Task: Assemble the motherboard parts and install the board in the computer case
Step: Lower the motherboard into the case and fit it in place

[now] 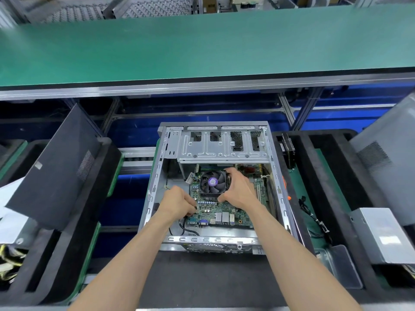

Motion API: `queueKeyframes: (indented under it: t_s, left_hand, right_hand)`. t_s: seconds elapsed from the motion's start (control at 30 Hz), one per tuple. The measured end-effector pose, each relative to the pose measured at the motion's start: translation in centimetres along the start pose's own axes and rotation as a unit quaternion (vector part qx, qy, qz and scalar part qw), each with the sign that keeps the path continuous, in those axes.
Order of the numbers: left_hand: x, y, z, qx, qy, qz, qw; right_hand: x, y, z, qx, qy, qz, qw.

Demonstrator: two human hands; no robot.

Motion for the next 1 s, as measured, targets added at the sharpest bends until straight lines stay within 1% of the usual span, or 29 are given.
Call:
queueKeyframes:
  t_s: [0.2, 0.33, 0.43, 1.0]
  left_hand:
    - [-1.0, -0.4, -1.1, -0.05, 0.116, 0.026, 0.992]
    - [-1.5, -0.4, -1.7, -0.074, 0.17, 0.032, 0.982]
    - [-1.5, -0.2, -1.8, -0.087, 0.177, 0.03, 0.98]
    - [-2.1, 0.3, -1.8, -0.09, 0.201, 0.045, 0.974]
  right_hand:
    - [0.0, -0.1, 0.0, 0.008, -0.006, 0.002, 1.0]
    - [0.0, -0.1, 0.0, 0.008, -0.01, 0.002, 1.0]
    - [0.0, -0.1, -0.1, 0.009, -0.008, 0.003, 1.0]
    - [-0.1, 0.0, 0.0, 0.014, -0.022, -0.001, 1.0]
Point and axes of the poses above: each hand's wrist, its own y-axis towards the middle knuckle, its own x-axis out of the back of the hand, z = x × y, the point moved 5 cm from there along y, towards the middle knuckle, and after that the axes turned 4 degrees about z, right-handed, at the moved point
